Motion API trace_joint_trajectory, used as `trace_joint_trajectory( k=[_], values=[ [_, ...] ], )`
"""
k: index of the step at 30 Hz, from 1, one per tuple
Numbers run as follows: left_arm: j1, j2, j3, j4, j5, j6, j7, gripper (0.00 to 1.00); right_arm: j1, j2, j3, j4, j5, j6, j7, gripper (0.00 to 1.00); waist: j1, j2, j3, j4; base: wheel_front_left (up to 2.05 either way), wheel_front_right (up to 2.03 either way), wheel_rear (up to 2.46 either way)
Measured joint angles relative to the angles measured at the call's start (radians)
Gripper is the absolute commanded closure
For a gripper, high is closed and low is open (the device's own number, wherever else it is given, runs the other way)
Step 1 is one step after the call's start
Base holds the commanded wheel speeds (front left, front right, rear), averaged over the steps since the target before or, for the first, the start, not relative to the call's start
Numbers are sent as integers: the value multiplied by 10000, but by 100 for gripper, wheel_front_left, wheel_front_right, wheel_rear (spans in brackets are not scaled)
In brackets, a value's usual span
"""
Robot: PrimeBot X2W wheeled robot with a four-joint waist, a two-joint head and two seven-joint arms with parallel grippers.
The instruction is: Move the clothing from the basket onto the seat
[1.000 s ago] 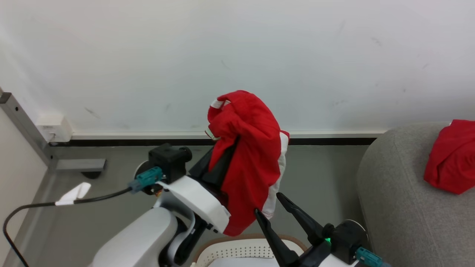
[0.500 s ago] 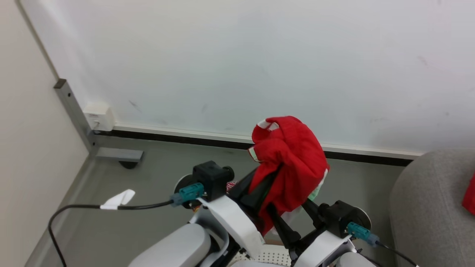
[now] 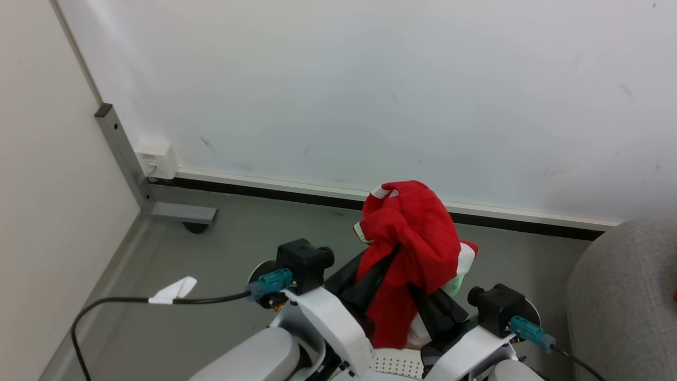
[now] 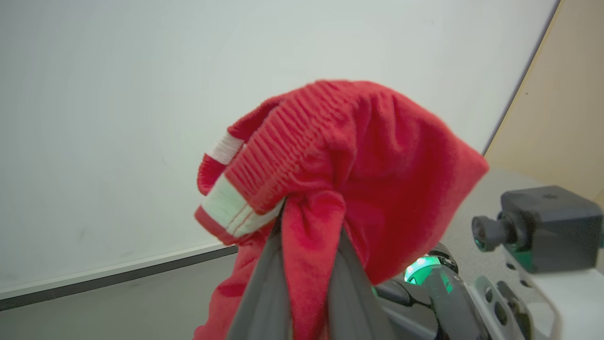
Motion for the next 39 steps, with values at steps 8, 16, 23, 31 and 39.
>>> trace_joint_trajectory(
  k=[8, 16, 23, 31, 39],
  values=[
    [239, 151, -13, 136, -102, 109, -33, 0, 506, -12, -757, -719, -107, 0, 0, 100, 0, 0, 113, -367, 0, 0, 0],
    [474, 412, -267, -171, 119, 84, -247, 0, 737, -261, -1835, -1421, -648, 0, 2, 100, 0, 0, 335, -1136, 0, 0, 0],
    [590, 508, -481, -479, 554, 27, -527, 0, 722, -731, -2880, -1950, -1126, 2, 0, 100, 0, 0, 604, -2277, 0, 0, 0],
    [605, 612, -504, -652, 888, -15, -784, 0, 1031, -1158, -3812, -2604, -1448, 0, 0, 100, 0, 1, 810, -3865, 0, 0, 0],
    [645, 729, -426, -625, 1152, 19, -884, 0, 1413, -1264, -4295, -3143, -1509, 0, 8, 100, 0, 0, 978, -5376, 0, 0, 0]
  ],
)
